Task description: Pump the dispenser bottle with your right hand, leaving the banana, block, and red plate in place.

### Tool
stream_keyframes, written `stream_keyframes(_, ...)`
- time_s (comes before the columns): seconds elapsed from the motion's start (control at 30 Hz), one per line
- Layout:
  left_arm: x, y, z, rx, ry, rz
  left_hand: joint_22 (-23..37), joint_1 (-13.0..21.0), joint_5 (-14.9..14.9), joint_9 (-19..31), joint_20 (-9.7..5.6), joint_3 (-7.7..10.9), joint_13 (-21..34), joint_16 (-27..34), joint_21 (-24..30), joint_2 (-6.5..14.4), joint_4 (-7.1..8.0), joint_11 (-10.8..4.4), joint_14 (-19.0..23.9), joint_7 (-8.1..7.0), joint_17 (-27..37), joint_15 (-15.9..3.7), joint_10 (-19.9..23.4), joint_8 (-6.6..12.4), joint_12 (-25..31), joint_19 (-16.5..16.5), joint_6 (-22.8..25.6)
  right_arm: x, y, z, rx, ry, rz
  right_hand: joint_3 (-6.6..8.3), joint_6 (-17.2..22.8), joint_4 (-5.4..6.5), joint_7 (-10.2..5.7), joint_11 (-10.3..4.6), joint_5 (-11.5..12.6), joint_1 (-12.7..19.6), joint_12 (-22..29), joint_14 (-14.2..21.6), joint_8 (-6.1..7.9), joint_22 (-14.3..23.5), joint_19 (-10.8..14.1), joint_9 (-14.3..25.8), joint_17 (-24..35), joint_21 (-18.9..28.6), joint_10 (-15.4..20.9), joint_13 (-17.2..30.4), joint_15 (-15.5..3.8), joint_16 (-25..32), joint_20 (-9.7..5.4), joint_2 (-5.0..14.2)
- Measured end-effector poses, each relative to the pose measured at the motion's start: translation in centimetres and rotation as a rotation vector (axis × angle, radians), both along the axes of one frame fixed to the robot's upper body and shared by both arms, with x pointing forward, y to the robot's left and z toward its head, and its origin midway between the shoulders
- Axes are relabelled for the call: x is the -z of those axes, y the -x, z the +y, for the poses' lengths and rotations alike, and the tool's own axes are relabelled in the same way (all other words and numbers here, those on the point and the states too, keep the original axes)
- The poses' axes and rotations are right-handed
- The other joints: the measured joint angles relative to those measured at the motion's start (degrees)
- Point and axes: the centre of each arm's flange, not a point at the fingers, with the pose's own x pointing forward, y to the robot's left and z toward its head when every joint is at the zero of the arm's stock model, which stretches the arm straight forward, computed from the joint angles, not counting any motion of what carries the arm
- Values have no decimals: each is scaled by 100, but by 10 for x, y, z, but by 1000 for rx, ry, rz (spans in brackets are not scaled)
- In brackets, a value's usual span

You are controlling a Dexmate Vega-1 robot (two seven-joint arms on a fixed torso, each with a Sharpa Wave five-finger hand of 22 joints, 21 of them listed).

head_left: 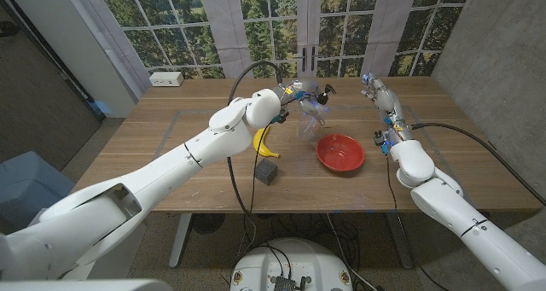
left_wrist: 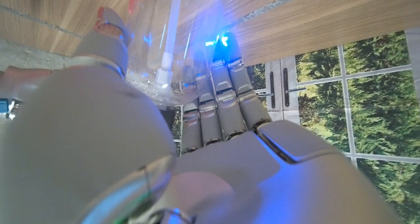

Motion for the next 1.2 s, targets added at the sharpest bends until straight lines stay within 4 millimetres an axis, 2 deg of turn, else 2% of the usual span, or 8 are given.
stream_keyframes(0.23, 5, -1, 7, 2, 67, -1, 0, 0, 0, 41, 3, 0, 3, 0, 44, 0, 0, 1, -9, -10, 0, -9, 0, 23, 47, -18, -10, 1, -5, -7, -8, -22, 21, 0, 31, 0, 31, 31, 0, 0, 0, 0, 0, 0, 0, 0, 28, 0, 31, 0, 0, 0, 0, 0)
stream_keyframes(0.37, 0, 0, 9, 4, 104, -18, -22, 0, 42, 77, -8, 0, 3, -1, 91, 0, 0, 22, -9, -10, 0, -9, 21, 23, 48, -48, -10, 1, -8, -12, -2, -27, 27, 0, 31, 0, 31, 31, 0, 0, 0, 0, 0, 0, 0, 0, 28, 0, 31, 0, 0, 0, 0, 0)
stream_keyframes(0.43, 8, -2, 14, 1, 139, -5, -23, 0, 42, 88, -8, 0, 3, -1, 116, 0, 0, 42, -4, -10, 0, -5, 42, 41, 48, -49, -10, 3, -11, -14, -18, -50, 45, 0, 31, 0, 31, 31, 0, 0, 0, 0, 0, -1, 0, 0, 27, 0, 31, 0, 0, 0, 0, 0)
stream_keyframes(0.67, 11, -4, 20, -9, 232, -9, -48, 1, 87, 144, -9, 0, 3, -4, 180, 0, 0, 42, 12, -10, 0, 12, 41, 57, 69, -109, -10, 5, -17, -22, -38, -72, 73, 0, 31, 0, 31, 31, 0, -1, 0, 32, 0, -1, 0, -1, 27, 0, 31, 0, 32, 0, 0, 0)
stream_keyframes(1.2, 28, -14, 40, -65, 464, 2, -86, -24, 164, 245, -11, 1, 3, -4, 268, 24, 0, 42, 12, -20, 1, 11, 41, 79, 68, -133, -20, 15, -34, -41, -205, -186, 110, 13, 61, -33, 62, 83, -21, -1, 0, 10, 0, -2, -1, -1, 53, 0, 41, 13, 53, 32, 0, 0)
